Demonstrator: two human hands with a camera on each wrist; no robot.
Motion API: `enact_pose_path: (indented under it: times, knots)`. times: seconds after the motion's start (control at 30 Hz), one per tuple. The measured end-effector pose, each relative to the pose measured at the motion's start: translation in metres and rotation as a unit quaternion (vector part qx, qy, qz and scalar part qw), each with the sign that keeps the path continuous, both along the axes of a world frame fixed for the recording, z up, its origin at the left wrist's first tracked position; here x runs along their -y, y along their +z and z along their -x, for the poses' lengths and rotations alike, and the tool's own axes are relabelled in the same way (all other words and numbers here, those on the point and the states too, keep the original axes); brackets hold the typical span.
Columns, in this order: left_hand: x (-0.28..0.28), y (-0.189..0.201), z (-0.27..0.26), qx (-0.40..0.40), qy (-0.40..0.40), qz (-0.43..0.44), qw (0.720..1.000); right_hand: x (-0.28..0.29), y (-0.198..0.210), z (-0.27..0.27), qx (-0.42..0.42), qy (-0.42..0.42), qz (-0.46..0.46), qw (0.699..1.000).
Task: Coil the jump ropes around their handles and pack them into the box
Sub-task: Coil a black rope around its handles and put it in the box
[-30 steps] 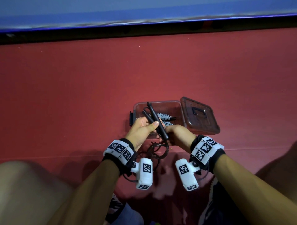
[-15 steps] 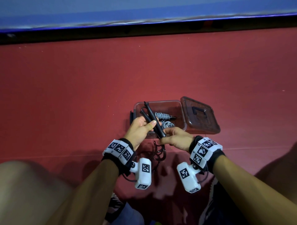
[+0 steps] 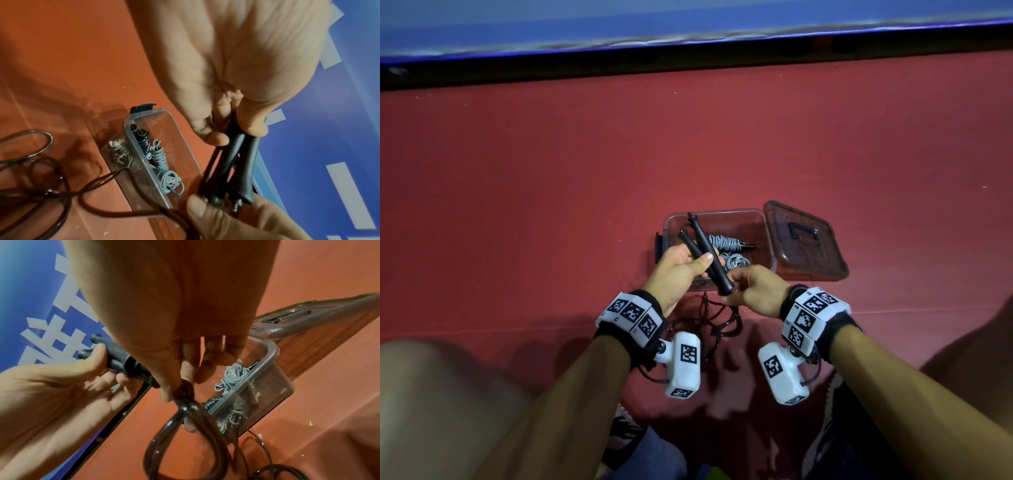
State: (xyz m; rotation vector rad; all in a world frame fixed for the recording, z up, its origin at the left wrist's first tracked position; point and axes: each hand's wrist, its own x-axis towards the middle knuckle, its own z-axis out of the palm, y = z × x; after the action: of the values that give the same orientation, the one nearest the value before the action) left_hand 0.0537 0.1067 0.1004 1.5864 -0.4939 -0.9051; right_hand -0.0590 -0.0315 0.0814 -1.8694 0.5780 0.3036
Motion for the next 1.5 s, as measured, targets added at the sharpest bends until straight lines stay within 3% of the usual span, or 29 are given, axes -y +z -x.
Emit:
enact_pose_path:
  times: [0.2, 0.37, 0.6, 0.87, 1.1, 1.33, 1.5]
  knots:
    - [-0.004, -0.011, -0.008, 0.109, -0.043, -0.082, 0.99, 0.009, 0.005, -0.001, -0.03, -0.003, 0.124, 0.992]
    - [-0.007, -0.015, -0.016, 0.201, -0.064, -0.191, 0.959, 0.01, 0.015, -0.005, -0.013, -0.031, 0.088, 0.996]
    - [-0.004, -0.016, -0.013, 0.303, -0.103, -0.276, 0.906, 0.003, 0.021, -0.008, 0.028, 0.043, 0.071, 0.996]
    - [-0.006, -0.02, -0.01, 0.347, -0.174, -0.313, 0.867, 0.004, 0.029, -0.007, 0.047, 0.044, 0.097, 0.993]
    - [-0.006, -0.021, -0.005, 0.374, -0.251, -0.327, 0.831, 0.003, 0.04, -0.006, 0.057, 0.1, 0.195, 0.974]
    - [-0.011, -0.024, -0.005, 0.394, -0.301, -0.329, 0.804, 0.0, 0.044, -0.005, 0.065, 0.124, 0.262, 0.955]
    - [-0.012, -0.022, -0.006, 0.378, -0.329, -0.331, 0.799, 0.002, 0.038, -0.004, 0.095, 0.119, 0.303, 0.941]
